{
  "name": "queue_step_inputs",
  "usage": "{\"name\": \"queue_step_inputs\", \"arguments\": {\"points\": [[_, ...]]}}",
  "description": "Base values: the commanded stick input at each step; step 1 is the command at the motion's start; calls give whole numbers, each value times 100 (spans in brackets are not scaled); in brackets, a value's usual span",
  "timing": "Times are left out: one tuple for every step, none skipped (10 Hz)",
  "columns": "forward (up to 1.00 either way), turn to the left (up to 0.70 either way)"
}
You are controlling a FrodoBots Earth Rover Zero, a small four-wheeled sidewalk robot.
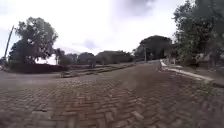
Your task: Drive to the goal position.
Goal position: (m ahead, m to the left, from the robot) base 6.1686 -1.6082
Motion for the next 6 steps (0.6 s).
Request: {"name": "queue_step_inputs", "arguments": {"points": [[70, 0], [70, 0], [70, 0], [70, 0], [70, 0], [70, 0]]}}
